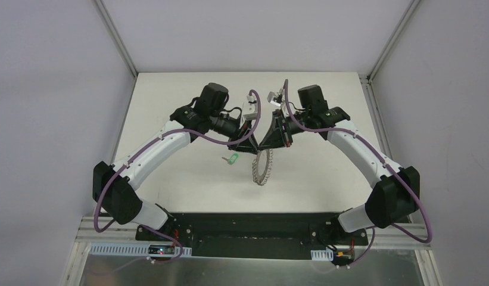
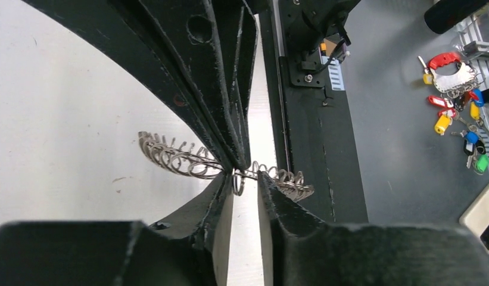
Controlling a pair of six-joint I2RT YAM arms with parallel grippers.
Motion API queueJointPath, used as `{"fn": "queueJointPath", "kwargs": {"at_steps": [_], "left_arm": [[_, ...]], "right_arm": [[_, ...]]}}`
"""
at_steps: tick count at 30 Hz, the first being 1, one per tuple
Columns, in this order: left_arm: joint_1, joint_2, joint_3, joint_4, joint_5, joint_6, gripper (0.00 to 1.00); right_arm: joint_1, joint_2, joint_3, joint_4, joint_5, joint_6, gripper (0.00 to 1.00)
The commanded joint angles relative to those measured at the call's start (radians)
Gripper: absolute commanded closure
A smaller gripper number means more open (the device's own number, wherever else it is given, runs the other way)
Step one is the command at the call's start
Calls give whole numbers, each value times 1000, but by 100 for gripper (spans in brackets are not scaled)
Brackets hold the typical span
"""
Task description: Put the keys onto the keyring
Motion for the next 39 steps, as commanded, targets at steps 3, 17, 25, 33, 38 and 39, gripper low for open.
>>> {"fn": "queueJointPath", "kwargs": {"at_steps": [3, 17, 25, 33, 38, 39], "left_arm": [[-10, 10, 42, 9, 14, 25, 89], [19, -24, -52, 304, 4, -357, 100], [48, -41, -248, 897, 23, -855, 100], [52, -43, -330, 1137, 24, -996, 100], [52, -43, -358, 1184, 32, -998, 100], [52, -43, -363, 1196, 36, -998, 100]], "right_arm": [[-3, -49, -10, 50, -46, 14, 100], [-44, -95, -38, 145, 12, 121, 64], [-69, -129, -46, 157, 24, 139, 55], [-82, -142, -76, 184, 54, 143, 57], [-104, -152, -61, 187, 41, 160, 58], [-109, -154, -59, 187, 37, 163, 58]]}}
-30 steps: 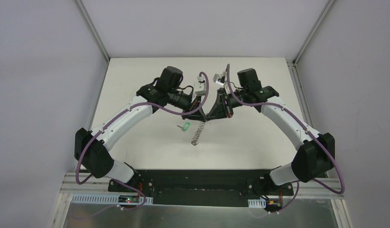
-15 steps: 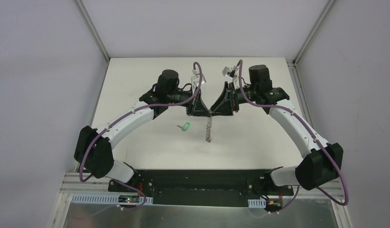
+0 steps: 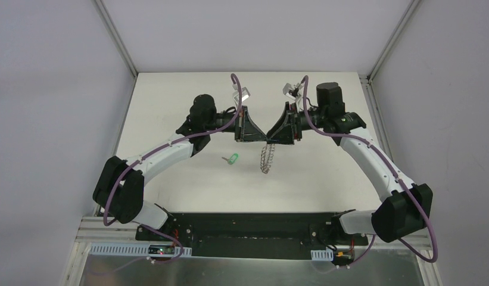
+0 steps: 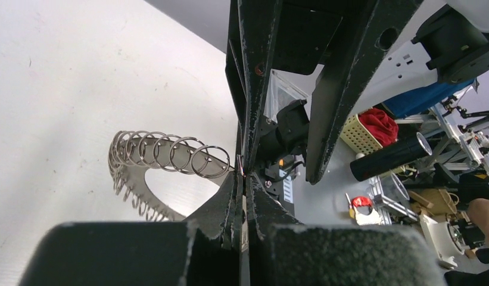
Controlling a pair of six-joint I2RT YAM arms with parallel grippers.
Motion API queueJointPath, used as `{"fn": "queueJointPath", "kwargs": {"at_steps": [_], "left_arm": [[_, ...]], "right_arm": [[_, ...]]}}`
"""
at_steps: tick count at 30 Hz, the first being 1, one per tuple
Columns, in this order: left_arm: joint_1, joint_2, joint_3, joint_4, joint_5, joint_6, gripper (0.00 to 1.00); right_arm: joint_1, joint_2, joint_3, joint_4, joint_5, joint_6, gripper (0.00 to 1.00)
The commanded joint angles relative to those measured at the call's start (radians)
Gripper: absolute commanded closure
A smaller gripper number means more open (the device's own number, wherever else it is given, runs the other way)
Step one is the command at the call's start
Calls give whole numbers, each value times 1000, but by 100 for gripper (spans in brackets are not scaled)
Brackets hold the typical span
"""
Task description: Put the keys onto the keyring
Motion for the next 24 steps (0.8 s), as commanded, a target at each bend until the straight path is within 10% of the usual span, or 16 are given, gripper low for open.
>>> {"fn": "queueJointPath", "kwargs": {"at_steps": [1, 24], "left_arm": [[1, -52, -10, 201, 52, -48, 100], [1, -42, -52, 340, 66, -62, 100]], "right_arm": [[-26, -39, 17, 24, -7, 18, 58], [-49, -60, 26, -32, -32, -20, 65]]}}
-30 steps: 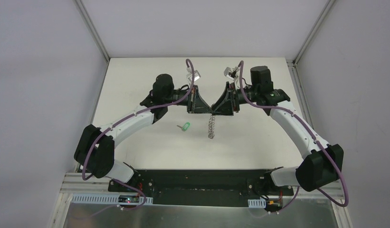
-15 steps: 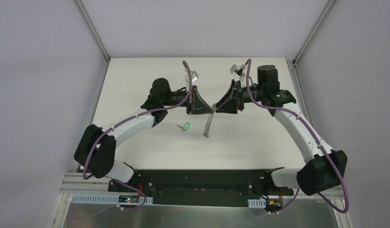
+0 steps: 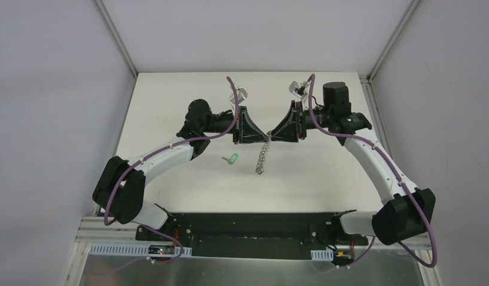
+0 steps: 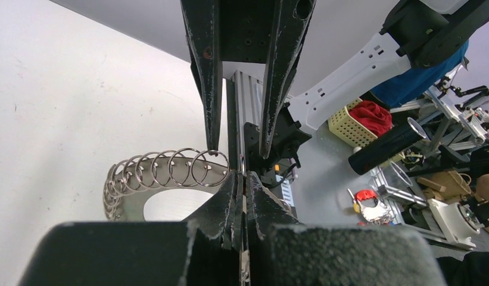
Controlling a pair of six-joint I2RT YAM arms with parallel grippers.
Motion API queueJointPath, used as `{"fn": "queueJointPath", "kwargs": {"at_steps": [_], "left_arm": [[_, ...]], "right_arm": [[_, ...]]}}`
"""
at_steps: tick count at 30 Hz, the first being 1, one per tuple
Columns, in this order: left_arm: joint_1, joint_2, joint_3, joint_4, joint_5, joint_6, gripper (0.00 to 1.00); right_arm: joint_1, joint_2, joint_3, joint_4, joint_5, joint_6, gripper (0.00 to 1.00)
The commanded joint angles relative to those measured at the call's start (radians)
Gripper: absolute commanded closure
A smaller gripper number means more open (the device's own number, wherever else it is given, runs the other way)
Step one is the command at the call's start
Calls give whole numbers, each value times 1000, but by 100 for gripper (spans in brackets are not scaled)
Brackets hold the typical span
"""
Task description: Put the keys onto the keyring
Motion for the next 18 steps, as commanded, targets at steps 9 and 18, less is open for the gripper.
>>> {"fn": "queueJointPath", "kwargs": {"at_steps": [9, 18], "left_arm": [[2, -34, 18, 37, 11, 28, 100], [2, -32, 23, 12, 9, 45, 100]], "right_arm": [[31, -4, 26, 0, -42, -18, 72], [62, 24, 21, 11, -32, -15, 78]]}}
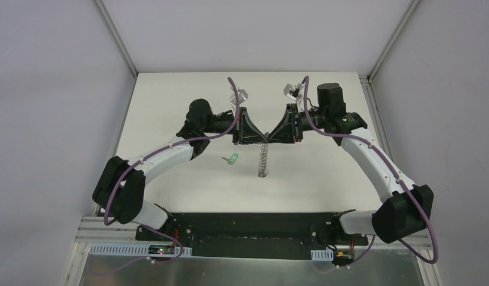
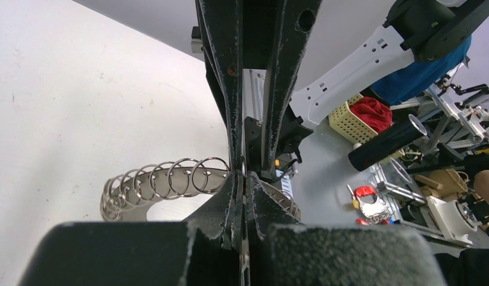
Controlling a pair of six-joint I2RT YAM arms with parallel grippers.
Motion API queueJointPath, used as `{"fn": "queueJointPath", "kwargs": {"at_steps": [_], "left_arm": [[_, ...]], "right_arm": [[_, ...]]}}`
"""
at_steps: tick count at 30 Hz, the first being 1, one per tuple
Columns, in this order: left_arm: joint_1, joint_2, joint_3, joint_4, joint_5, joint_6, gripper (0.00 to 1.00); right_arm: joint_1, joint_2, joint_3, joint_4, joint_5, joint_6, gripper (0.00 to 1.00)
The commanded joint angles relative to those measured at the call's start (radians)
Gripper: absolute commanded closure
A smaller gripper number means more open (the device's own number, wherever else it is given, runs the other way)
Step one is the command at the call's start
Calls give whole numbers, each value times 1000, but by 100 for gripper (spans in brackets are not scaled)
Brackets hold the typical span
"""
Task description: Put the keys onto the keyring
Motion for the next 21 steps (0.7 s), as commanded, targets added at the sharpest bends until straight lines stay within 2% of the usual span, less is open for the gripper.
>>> {"fn": "queueJointPath", "kwargs": {"at_steps": [1, 7, 11, 13, 17, 21], "left_arm": [[1, -32, 23, 47, 8, 27, 100], [1, -31, 20, 49, 8, 31, 100], [1, -29, 21, 45, 13, 40, 100], [3, -34, 26, 33, 28, 56, 92], [28, -62, 35, -17, 65, 112, 72], [73, -93, 37, -80, 111, 207, 60]], "right_arm": [[17, 11, 20, 18, -25, -12, 82], [18, 13, 15, 23, -20, -15, 99], [17, 12, 21, 21, 16, -28, 100], [16, 13, 28, -4, 41, -72, 100], [22, 12, 50, -135, 102, -259, 100], [34, 3, 49, -201, 128, -355, 100]]}}
